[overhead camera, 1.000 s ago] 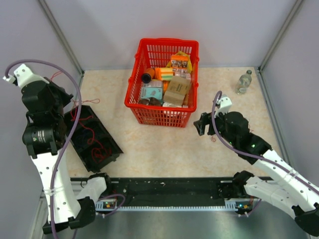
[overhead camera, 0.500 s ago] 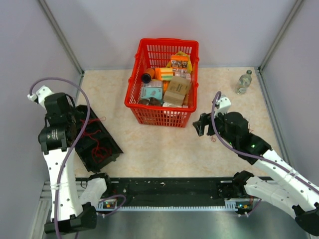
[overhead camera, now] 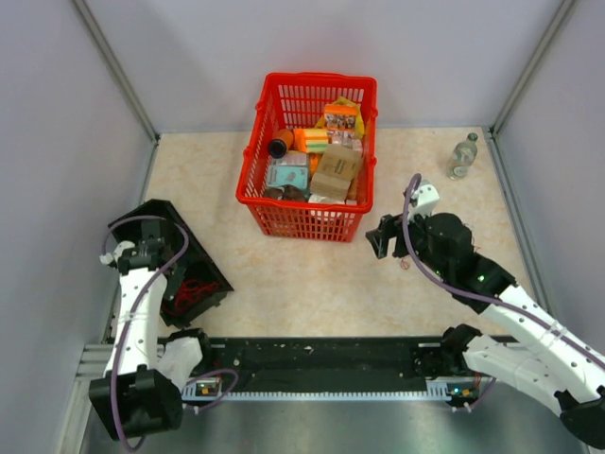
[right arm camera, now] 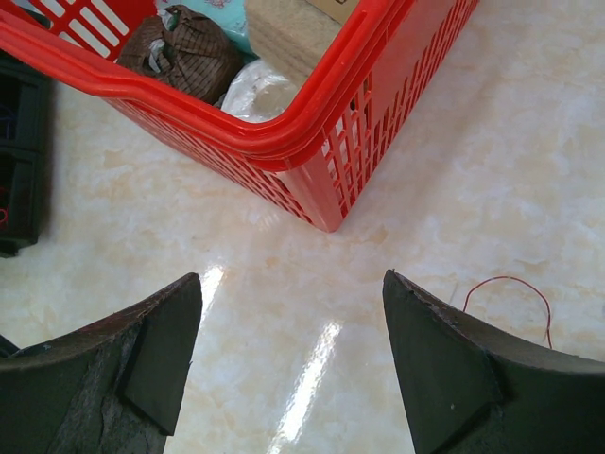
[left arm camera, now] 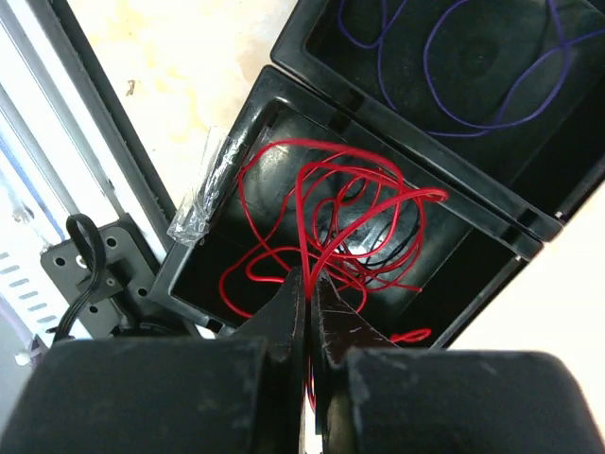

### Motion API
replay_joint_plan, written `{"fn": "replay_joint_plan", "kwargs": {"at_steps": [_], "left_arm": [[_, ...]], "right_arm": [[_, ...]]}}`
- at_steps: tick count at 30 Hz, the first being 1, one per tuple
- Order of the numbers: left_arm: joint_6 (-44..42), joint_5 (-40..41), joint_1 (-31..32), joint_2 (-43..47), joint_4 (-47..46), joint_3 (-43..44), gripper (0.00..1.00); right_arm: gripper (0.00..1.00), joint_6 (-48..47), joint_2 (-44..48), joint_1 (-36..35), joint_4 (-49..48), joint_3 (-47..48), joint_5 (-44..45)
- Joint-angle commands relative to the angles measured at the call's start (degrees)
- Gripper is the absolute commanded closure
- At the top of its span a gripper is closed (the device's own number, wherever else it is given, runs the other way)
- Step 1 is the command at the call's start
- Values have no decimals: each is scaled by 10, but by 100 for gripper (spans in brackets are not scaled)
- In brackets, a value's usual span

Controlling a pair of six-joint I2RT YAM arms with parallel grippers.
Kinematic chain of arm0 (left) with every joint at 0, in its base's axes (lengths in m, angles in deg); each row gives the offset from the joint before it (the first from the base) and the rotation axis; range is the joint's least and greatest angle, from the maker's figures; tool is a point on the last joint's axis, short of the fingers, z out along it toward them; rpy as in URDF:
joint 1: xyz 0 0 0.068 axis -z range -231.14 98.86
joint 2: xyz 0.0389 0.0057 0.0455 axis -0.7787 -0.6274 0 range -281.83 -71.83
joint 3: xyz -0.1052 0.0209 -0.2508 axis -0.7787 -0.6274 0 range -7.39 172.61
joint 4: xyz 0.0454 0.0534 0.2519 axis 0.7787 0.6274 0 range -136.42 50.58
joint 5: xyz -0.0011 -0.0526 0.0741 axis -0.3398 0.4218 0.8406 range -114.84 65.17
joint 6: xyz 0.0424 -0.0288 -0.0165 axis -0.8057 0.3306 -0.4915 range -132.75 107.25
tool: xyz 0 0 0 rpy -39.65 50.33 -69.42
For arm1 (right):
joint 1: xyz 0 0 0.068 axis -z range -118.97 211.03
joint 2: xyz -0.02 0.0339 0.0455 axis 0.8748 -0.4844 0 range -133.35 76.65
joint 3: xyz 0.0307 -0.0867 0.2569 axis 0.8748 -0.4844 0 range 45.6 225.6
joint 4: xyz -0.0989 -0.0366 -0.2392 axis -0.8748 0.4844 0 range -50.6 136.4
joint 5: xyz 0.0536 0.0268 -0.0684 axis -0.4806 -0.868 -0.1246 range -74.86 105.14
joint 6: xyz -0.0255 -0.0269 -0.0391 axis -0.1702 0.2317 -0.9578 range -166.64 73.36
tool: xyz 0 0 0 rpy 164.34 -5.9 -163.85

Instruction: Untangle the cables

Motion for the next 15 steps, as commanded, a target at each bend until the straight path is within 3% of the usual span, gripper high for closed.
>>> {"fn": "replay_joint_plan", "kwargs": {"at_steps": [1, 9, 15], "left_arm": [[69, 20, -3, -27, -34, -17, 100], [124, 3, -4, -118, -96, -63, 99], [108, 7, -3, -43, -98, -75, 34]], "right_arm": [[24, 5, 15, -9, -23, 4, 0], [24, -3, 41, -8, -10, 4, 15], [24, 8, 45, -9, -9, -5, -2]]}}
